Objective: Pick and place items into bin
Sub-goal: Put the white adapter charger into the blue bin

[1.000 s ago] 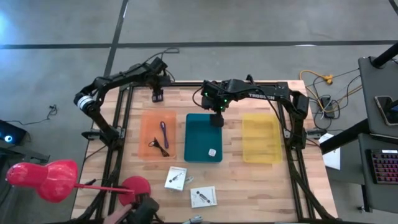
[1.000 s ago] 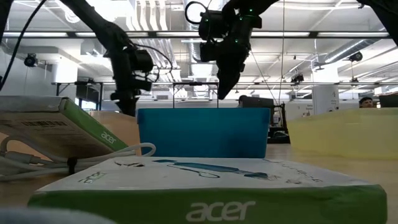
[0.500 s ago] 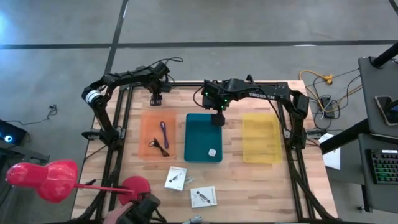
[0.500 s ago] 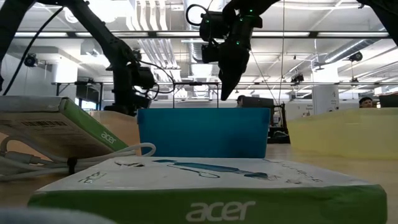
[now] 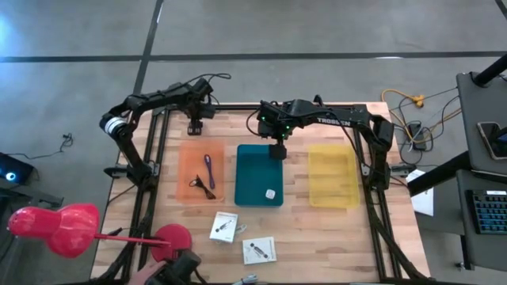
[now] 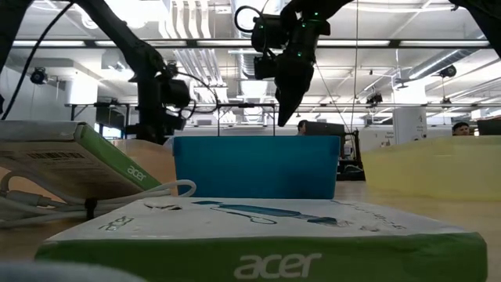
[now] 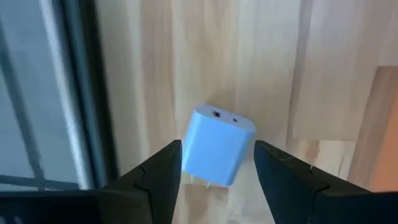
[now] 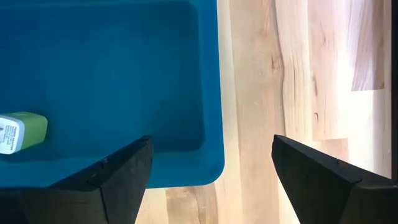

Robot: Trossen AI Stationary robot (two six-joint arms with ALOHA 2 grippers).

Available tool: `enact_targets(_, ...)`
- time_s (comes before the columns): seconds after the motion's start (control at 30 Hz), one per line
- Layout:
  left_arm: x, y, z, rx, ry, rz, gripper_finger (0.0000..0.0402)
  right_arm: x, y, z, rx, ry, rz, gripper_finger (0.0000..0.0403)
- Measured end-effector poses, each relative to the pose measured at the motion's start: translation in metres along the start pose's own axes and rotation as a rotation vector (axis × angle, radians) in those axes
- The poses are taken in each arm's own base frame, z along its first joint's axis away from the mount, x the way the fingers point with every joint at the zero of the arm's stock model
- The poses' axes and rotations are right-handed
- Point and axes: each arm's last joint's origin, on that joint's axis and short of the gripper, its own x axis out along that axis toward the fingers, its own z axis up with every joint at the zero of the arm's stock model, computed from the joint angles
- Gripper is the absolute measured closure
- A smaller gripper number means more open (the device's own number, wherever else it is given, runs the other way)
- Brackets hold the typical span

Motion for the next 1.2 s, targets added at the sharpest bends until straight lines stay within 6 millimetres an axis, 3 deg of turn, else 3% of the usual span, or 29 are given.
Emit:
enact_targets(0.23, 0.019, -0.005, -0.003, 0.077, -0.001, 0.006, 0.0216, 0.0, 0.0, 0.0, 0.008, -0.003, 0.0, 0.009)
enact_targets(0.6, 0.031, -0.007, -0.005, 0.094, -0.033, 0.083, 0.0216, 0.0, 0.0, 0.0, 0.014, -0.002, 0.001, 0.0094)
enact_targets(0.77, 0.03, -0.005, -0.003, 0.089, 0.033, 0.161, 0.0216, 0.0, 0.0, 0.0, 0.014, -0.002, 0.003, 0.0096)
enact_targets(1.2, 0.019, -0.007, 0.003, -0.051, -0.023, 0.207, 0.0217, 0.001, 0.0, 0.0, 0.032, 0.0, 0.004, 0.0102)
